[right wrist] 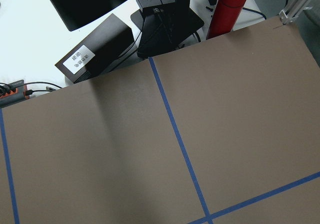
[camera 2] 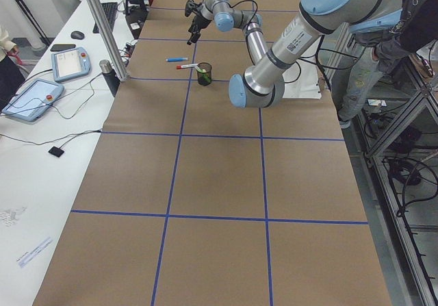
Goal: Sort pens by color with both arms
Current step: 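Withdraw the left arm while the right arm moves toward the cup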
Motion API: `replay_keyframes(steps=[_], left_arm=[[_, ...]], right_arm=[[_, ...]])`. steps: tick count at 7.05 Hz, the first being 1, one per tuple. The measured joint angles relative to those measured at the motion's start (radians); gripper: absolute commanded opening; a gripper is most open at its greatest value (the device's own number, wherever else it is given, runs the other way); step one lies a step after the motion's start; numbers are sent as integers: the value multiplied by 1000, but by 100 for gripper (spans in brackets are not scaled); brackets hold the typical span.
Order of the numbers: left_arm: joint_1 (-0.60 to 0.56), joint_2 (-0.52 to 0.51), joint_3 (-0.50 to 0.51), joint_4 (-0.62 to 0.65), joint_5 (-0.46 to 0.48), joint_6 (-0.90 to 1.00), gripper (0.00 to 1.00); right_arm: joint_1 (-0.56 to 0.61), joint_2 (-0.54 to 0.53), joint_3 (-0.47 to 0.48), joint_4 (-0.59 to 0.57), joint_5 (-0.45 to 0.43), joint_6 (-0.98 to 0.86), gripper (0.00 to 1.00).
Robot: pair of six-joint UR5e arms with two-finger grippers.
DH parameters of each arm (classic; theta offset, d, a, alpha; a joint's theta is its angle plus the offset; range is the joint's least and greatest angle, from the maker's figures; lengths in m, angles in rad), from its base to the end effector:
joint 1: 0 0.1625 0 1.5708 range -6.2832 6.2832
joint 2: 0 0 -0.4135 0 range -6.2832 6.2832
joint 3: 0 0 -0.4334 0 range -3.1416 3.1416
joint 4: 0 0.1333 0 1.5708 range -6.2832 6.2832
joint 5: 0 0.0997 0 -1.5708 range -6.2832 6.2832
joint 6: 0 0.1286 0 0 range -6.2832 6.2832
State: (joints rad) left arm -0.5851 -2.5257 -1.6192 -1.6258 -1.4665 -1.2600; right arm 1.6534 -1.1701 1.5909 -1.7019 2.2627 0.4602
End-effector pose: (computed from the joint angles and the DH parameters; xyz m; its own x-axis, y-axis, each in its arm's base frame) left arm 0.5283 -0.5259 0.0117 0.5803 -0.0196 -0.8142 0.4700 0.8245 0.3151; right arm 0.1072 -0.6742 0.4326 0.6659 0.3184 0.6747 -0.4183 0.9082 -0.0156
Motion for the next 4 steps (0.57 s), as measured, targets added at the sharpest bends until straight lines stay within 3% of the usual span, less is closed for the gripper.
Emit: replay_keyframes(steps=[2, 4], left_arm=[[-132, 157, -143, 38, -234, 80, 100], [-271, 290, -166, 42, -435, 205, 100]], right_arm=[[-119, 26, 102, -4, 3, 8, 99], [-318, 132, 154, 39, -17, 99, 99]])
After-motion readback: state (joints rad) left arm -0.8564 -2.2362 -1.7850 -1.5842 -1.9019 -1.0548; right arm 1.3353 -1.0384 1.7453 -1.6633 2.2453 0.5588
